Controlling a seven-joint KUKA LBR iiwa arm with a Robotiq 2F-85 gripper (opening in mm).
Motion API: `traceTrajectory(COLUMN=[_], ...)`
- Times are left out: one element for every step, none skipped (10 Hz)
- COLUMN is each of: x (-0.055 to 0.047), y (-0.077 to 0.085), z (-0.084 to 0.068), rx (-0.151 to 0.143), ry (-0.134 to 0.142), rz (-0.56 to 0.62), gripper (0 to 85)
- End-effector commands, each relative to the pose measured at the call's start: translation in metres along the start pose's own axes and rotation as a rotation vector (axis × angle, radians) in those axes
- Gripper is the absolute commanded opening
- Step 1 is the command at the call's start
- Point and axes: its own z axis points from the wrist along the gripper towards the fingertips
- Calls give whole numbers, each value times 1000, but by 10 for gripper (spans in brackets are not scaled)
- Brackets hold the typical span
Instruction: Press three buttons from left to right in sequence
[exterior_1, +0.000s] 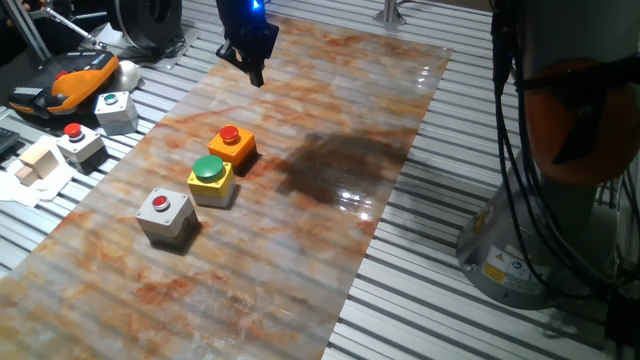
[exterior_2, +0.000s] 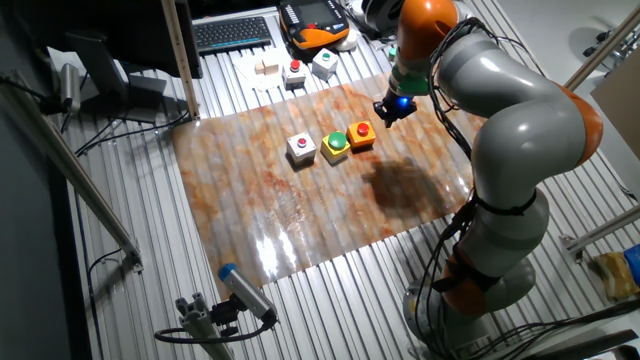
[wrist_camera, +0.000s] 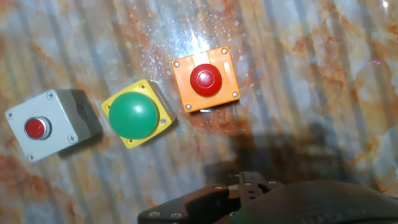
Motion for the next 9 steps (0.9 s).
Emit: traceTrajectory(x=[1, 1, 0, 2, 3, 6, 5, 5, 5], y=[0, 1, 0, 1, 3, 5, 6, 7, 8], z=[0, -3, -4, -5, -6, -6, -5, -5, -6], rx=[-3, -2, -4, -4, 2, 6, 8, 16, 15], ry=[-8, -16, -16, -13, 2, -1, -9, -12, -19], rz=[10, 21, 21, 25, 26, 26, 22, 15, 16], gripper=[0, 0, 0, 0, 0, 0, 0, 0, 0])
